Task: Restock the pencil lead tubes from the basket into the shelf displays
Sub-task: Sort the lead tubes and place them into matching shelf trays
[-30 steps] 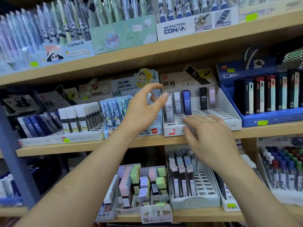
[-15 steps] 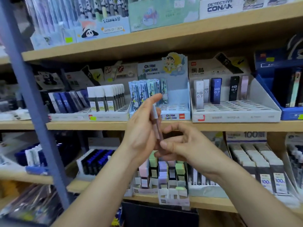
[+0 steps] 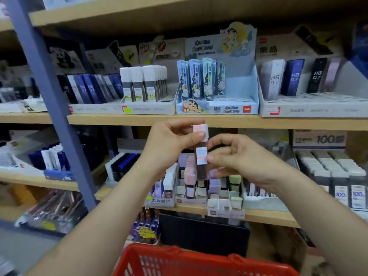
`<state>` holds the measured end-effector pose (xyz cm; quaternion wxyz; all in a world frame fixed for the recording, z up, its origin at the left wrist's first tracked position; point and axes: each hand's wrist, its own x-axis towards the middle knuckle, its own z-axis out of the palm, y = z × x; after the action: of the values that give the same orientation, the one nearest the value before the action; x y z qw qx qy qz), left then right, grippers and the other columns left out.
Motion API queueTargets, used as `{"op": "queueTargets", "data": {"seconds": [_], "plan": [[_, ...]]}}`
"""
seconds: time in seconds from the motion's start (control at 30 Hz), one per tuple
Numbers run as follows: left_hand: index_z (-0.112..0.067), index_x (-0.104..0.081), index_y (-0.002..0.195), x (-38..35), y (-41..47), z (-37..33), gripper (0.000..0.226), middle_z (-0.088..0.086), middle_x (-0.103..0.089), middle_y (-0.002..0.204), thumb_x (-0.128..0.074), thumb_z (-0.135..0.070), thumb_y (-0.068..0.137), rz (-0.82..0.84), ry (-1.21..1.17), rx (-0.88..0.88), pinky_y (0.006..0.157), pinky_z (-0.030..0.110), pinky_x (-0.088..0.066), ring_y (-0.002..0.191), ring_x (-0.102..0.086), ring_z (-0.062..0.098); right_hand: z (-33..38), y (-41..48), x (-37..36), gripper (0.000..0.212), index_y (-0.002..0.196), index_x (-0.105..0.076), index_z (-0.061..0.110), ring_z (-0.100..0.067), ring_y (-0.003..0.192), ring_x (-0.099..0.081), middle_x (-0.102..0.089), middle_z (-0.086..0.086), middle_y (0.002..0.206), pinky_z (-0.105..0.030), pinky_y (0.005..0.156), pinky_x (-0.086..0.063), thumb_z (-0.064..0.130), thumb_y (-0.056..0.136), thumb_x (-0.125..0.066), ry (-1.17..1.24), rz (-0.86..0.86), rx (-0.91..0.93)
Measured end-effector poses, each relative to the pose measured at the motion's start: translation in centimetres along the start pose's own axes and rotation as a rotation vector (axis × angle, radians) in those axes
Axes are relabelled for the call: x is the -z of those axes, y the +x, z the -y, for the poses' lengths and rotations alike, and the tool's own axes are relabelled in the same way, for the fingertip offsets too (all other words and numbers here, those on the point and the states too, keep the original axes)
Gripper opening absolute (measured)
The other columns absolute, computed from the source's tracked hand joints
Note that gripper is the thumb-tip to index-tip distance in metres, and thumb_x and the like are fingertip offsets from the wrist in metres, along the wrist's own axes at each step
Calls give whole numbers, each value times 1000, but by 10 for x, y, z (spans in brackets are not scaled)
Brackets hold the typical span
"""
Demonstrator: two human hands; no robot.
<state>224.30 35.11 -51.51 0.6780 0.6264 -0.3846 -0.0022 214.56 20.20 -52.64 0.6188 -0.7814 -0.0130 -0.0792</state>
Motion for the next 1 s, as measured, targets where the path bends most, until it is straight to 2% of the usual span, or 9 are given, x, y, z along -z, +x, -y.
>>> {"op": "queueTargets", "data": {"seconds": [0.1, 0.2, 0.27, 0.37, 0.47, 0.63, 0.77, 0.83, 1.0], "plan": [[-24, -73, 89, 13, -1, 14, 26, 1, -71, 77, -76, -1, 77, 6, 245, -35, 70, 22, -56, 74, -69, 13, -13, 8, 0, 17, 110, -63, 11, -20, 87, -73, -77, -9, 91, -35, 78, -57, 10, 92, -65, -80, -88, -6], [-28, -70, 85, 34, 0, 40, 26, 0, -69, 77, -77, -3, 78, -49, 397, 17, 70, 29, -59, 72, -69, 18, -33, 14, 7, 13, 101, -65, 22, -21, 90, -71, -74, 0, 82, -40, 87, -58, 11, 94, -63, -337, -151, -3], [-26, -69, 84, 45, -2, 58, 26, 3, -68, 77, -77, -2, 77, -59, 430, 70, 72, 40, -61, 73, -70, 23, -47, 16, 11, 21, 94, -65, 31, -24, 89, -68, -69, 3, 83, -42, 86, -57, 10, 92, -64, -535, -163, 6], [-24, -66, 80, 52, -4, 79, 26, 10, -68, 78, -77, -1, 76, -56, 470, 111, 71, 42, -60, 71, -70, 26, -63, 19, 9, 25, 94, -61, 38, -10, 81, -59, -58, 8, 90, -28, 75, -47, 19, 86, -74, -723, -110, -2], [-26, -63, 77, 56, -2, 93, 30, 5, -67, 74, -78, 0, 75, -77, 483, 114, 66, 32, -53, 64, -67, 14, -70, 22, 2, 31, 112, -64, 34, -3, 80, -50, -44, 15, 92, -18, 72, -39, 30, 83, -77, -872, -54, 1], [-28, -61, 76, 52, 1, 106, 30, -3, -64, 73, -76, -2, 78, -99, 496, 88, 67, 29, -54, 63, -61, 9, -76, 28, -4, 18, 105, -75, 22, -7, 81, -53, -50, 12, 93, -31, 80, -48, 24, 87, -72, -943, -152, 68], [-32, -60, 78, 50, 8, 102, 32, -3, -63, 76, -73, -2, 79, -126, 496, 45, 66, 28, -54, 66, -64, 16, -80, 33, 2, 18, 105, -76, 17, -12, 87, -60, -61, 5, 99, -32, 84, -52, 13, 88, -71, -952, -207, 108], [-34, -61, 79, 49, 12, 93, 34, -3, -65, 79, -73, -2, 79, -147, 483, -6, 65, 25, -55, 69, -65, 14, -84, 35, 9, 20, 107, -75, 15, -17, 95, -62, -65, 1, 105, -34, 90, -51, 10, 90, -68, -1016, -244, 98], [-31, -65, 84, 28, 12, 71, 31, -5, -69, 84, -77, -3, 77, -19, 408, -116, 72, 23, -55, 77, -67, 10, -95, 39, 14, 18, 106, -73, 13, -25, 95, -62, -67, -5, 102, -38, 86, -50, 14, 89, -69, -1085, -354, 130]]}}
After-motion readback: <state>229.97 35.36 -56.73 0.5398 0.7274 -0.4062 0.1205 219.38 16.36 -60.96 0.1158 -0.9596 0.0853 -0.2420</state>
